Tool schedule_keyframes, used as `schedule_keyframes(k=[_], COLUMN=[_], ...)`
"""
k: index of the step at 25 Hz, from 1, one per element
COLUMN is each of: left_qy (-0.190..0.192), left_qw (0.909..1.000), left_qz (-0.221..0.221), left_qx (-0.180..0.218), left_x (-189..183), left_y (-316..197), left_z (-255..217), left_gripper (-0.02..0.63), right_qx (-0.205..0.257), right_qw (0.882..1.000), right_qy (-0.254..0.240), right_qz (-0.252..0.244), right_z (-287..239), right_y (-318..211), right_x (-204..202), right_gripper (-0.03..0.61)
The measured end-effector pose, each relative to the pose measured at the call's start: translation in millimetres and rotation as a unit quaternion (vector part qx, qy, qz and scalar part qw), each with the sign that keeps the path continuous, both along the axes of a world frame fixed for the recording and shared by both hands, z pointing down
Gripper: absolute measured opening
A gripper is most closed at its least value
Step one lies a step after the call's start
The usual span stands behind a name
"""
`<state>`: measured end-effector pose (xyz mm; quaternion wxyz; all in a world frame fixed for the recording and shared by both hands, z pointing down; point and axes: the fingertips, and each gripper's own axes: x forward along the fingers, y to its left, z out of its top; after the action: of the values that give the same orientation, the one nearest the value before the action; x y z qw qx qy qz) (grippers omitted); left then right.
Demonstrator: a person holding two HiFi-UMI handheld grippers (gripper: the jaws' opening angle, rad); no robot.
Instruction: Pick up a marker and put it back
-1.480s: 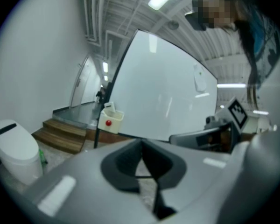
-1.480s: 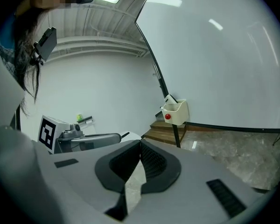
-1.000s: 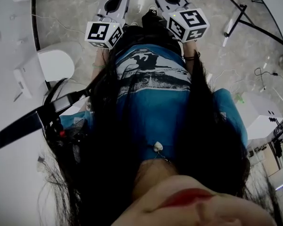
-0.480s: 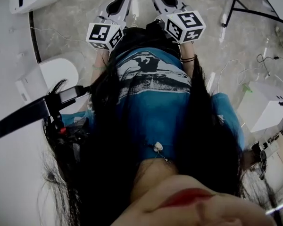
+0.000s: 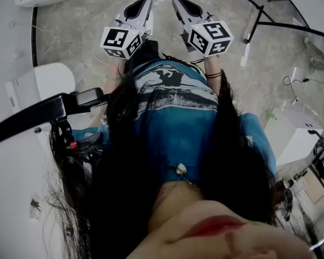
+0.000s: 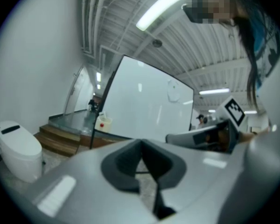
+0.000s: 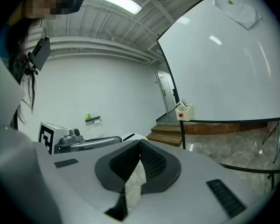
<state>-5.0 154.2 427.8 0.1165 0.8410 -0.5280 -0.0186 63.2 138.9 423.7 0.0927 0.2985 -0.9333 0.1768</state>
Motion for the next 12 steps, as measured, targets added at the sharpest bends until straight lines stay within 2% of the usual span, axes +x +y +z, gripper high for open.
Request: schedule_keyframes(k=[3, 7, 12], left_qy=[0.0, -0.009, -0.015], left_qw=[1.0, 0.9998, 0.9998], left_qz=[-0.005, 0.002, 0.005], left_qx=[-0.004, -0.017, -0.012], left_x=[40.5, 81.6, 101.1], left_y=[46.4, 80.2, 111.7], left_z=[6.1, 16.2, 13.8], left_gripper=[0.002, 0.002, 0.003], right_qx=[0.002, -0.003, -0.016], right_qw=[1.0, 1.0, 0.999], right_qy=[-0.003, -0.006, -0.03], right_qz=[-0.013, -0.023, -0.02], right_z=[2.8, 10.4, 11.1], right_y=[43.9, 76.1, 106.5], right_x=[32.2, 60.3, 76.0], right_gripper=[0.011, 0.011, 0.011])
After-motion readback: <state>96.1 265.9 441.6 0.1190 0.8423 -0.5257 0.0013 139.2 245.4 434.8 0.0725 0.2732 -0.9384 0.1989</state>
